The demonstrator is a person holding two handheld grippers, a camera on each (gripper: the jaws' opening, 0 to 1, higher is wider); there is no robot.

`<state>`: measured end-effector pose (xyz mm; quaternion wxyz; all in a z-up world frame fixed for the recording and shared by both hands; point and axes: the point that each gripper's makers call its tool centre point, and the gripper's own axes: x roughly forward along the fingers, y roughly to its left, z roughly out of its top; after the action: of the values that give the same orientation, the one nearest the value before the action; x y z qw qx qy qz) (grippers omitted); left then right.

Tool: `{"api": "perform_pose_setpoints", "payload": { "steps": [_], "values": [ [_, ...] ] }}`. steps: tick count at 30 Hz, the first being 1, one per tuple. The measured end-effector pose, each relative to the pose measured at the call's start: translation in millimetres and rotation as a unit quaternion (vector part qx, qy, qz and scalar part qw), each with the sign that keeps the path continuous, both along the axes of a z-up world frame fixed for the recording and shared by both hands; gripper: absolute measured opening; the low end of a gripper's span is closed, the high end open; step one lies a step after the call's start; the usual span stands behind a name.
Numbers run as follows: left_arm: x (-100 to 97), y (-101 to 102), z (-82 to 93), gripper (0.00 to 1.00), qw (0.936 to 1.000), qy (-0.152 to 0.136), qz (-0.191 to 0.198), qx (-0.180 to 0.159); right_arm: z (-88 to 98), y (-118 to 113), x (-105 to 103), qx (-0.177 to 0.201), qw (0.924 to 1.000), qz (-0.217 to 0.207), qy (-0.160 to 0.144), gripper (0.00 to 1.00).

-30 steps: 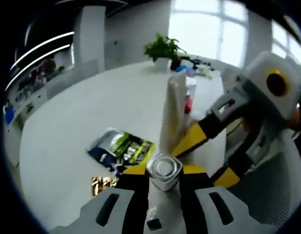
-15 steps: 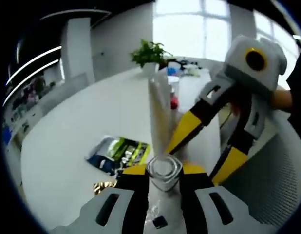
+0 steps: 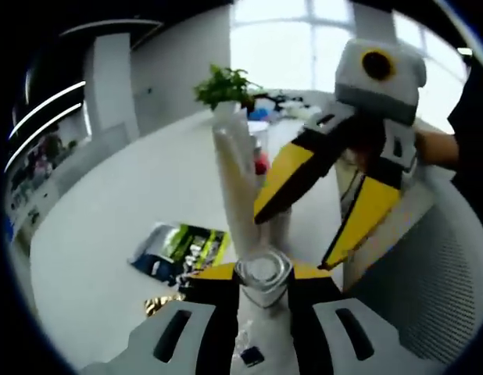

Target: Arrange the skincare products in the storage area until every visible bottle or jar stands upright without overlapping.

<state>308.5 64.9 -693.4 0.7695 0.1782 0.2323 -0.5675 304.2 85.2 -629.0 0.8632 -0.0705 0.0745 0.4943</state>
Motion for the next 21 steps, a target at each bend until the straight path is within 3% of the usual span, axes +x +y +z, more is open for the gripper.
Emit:
{"api": "perform_pose_setpoints", "payload": {
  "steps": [3,9,12,21],
  "values": [
    [-2.8,-2.7,-0.7,0.2,0.9999,0.003,-0.012,-0.001,-12.4,-2.6,4.9,-0.036,0.9993,-0.008,0.002,0.23],
    [-9.6,-8.1,-0.6,0.2,0.9989,-0.012,-0.045,0.002,-22.8,1.6,2.8,-0.055,0.9984,0.002,0.014,0.2],
    [-14.0,-10.4,-0.7,0.2,0.9984,-0.007,-0.057,-0.001,-20.2,-0.3,5.0,-0.047,0.9987,-0.007,0.018,0.2],
    [-12.9,-13.8,0.0,0.21,0.9971,-0.027,-0.071,-0.009,-25.3,-4.2,11.0,-0.051,0.9982,-0.019,0.026,0.21]
  ]
}}
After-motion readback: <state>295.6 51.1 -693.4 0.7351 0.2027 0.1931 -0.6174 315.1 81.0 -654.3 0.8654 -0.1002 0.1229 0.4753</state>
